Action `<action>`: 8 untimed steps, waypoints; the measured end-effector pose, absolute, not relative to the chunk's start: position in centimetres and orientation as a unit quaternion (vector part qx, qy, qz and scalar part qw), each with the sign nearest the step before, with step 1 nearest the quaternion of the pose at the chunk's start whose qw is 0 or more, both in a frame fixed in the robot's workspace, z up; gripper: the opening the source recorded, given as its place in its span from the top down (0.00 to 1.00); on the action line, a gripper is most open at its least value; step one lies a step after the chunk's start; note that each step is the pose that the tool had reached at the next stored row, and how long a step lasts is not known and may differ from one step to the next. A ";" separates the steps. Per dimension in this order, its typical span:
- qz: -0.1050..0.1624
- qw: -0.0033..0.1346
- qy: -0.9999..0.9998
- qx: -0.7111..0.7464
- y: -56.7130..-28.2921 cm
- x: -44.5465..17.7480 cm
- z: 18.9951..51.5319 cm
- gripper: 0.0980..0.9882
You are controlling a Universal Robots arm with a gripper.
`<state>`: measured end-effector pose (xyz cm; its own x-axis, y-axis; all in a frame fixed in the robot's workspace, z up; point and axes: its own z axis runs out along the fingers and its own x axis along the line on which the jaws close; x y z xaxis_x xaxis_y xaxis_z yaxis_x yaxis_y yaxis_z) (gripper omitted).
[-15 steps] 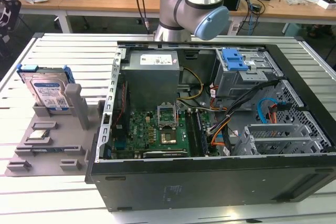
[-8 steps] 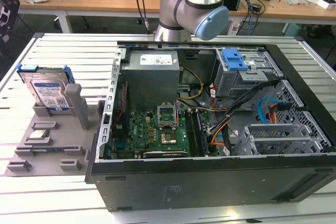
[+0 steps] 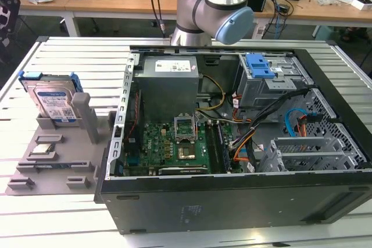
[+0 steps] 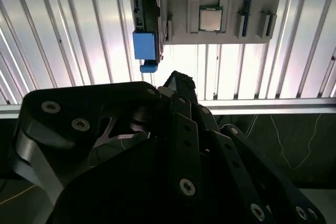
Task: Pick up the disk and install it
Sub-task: 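Pick up the disk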
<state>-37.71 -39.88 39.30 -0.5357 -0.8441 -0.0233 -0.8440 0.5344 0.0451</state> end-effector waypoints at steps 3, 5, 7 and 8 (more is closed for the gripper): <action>-0.025 0.001 -0.868 0.496 -39.9 -37.7 39.3 0.99; -0.025 0.001 -0.862 0.506 -39.9 -37.7 39.3 0.99; -0.025 0.002 -0.857 0.515 -39.9 -37.7 39.3 0.99; -0.025 0.002 -0.853 0.522 -39.9 -37.7 39.3 0.99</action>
<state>-37.71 -39.89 39.30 -0.4555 -0.8899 -0.0233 -0.8897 0.4542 0.0451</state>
